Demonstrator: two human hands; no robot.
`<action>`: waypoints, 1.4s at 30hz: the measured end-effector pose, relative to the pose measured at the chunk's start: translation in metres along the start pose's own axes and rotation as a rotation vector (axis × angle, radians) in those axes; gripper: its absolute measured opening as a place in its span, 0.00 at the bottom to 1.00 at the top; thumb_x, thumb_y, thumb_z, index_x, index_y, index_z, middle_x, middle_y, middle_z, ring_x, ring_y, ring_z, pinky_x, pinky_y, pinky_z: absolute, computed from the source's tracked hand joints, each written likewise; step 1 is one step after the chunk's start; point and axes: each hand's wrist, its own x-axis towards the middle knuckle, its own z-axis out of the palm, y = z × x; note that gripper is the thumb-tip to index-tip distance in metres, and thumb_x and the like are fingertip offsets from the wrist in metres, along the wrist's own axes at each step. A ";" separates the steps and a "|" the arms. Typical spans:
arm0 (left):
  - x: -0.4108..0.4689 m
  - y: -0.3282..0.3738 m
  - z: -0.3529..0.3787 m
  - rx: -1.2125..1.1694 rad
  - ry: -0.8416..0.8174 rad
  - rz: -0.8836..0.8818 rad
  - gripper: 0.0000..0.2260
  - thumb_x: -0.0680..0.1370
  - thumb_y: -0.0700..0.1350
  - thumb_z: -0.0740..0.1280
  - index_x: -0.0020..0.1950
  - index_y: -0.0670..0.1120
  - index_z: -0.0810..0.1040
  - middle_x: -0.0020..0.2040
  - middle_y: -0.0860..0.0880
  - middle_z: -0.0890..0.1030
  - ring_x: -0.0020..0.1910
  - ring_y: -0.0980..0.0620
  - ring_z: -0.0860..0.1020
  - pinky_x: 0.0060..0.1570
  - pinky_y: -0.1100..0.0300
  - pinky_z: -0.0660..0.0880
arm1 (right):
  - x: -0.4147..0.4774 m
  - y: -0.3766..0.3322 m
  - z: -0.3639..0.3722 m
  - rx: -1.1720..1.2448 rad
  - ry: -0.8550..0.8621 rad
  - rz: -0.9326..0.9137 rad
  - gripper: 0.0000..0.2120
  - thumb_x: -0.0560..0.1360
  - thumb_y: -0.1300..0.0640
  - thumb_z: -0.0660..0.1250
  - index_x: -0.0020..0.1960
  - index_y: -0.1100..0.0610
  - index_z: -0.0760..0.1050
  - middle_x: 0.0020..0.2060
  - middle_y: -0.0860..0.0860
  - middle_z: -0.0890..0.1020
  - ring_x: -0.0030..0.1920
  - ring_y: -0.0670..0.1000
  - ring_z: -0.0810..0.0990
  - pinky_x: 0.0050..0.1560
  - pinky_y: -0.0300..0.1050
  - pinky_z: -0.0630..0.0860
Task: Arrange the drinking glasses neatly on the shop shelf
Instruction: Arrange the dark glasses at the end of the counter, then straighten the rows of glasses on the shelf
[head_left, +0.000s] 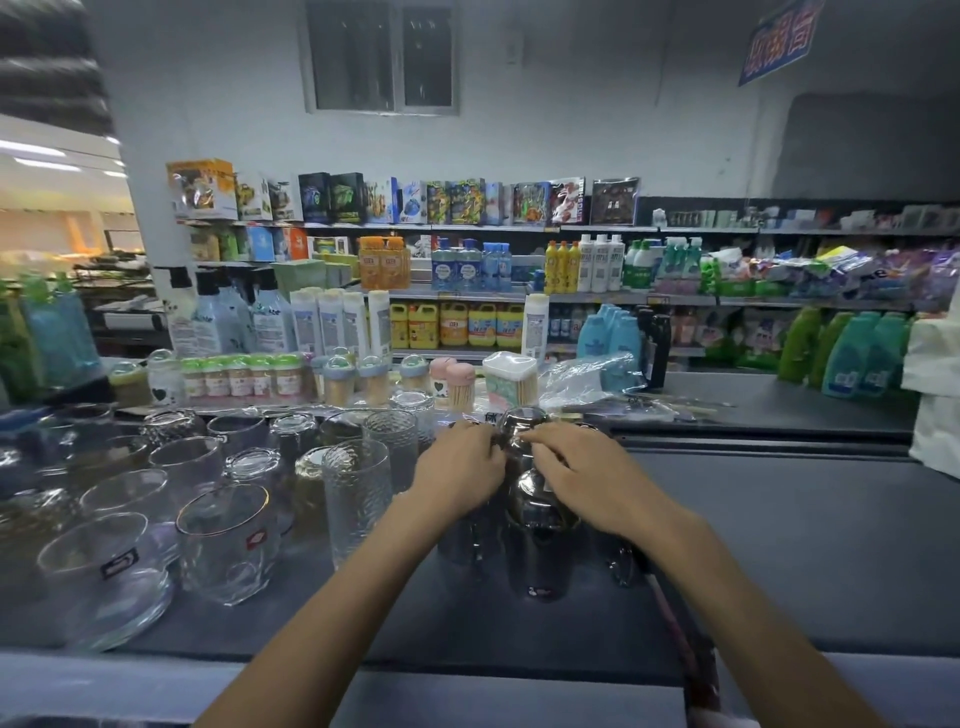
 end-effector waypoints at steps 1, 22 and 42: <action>-0.008 0.003 -0.004 -0.007 0.036 0.003 0.18 0.77 0.52 0.55 0.57 0.49 0.80 0.57 0.47 0.80 0.57 0.42 0.79 0.53 0.46 0.79 | -0.001 -0.001 0.000 0.009 0.014 -0.009 0.17 0.83 0.51 0.55 0.64 0.51 0.79 0.59 0.47 0.82 0.60 0.50 0.79 0.62 0.51 0.76; -0.112 -0.093 -0.016 -0.232 0.490 -0.129 0.27 0.78 0.58 0.71 0.75 0.58 0.67 0.68 0.52 0.76 0.63 0.46 0.78 0.56 0.48 0.78 | -0.044 -0.130 0.114 0.448 0.305 0.047 0.24 0.79 0.64 0.67 0.73 0.53 0.73 0.63 0.49 0.81 0.61 0.48 0.81 0.63 0.52 0.79; -0.168 -0.079 -0.073 -1.196 0.227 0.017 0.20 0.77 0.61 0.70 0.47 0.43 0.77 0.48 0.40 0.83 0.50 0.36 0.82 0.52 0.34 0.81 | -0.103 -0.195 0.118 1.541 0.652 0.320 0.20 0.78 0.64 0.71 0.69 0.56 0.75 0.58 0.51 0.86 0.59 0.52 0.85 0.55 0.43 0.82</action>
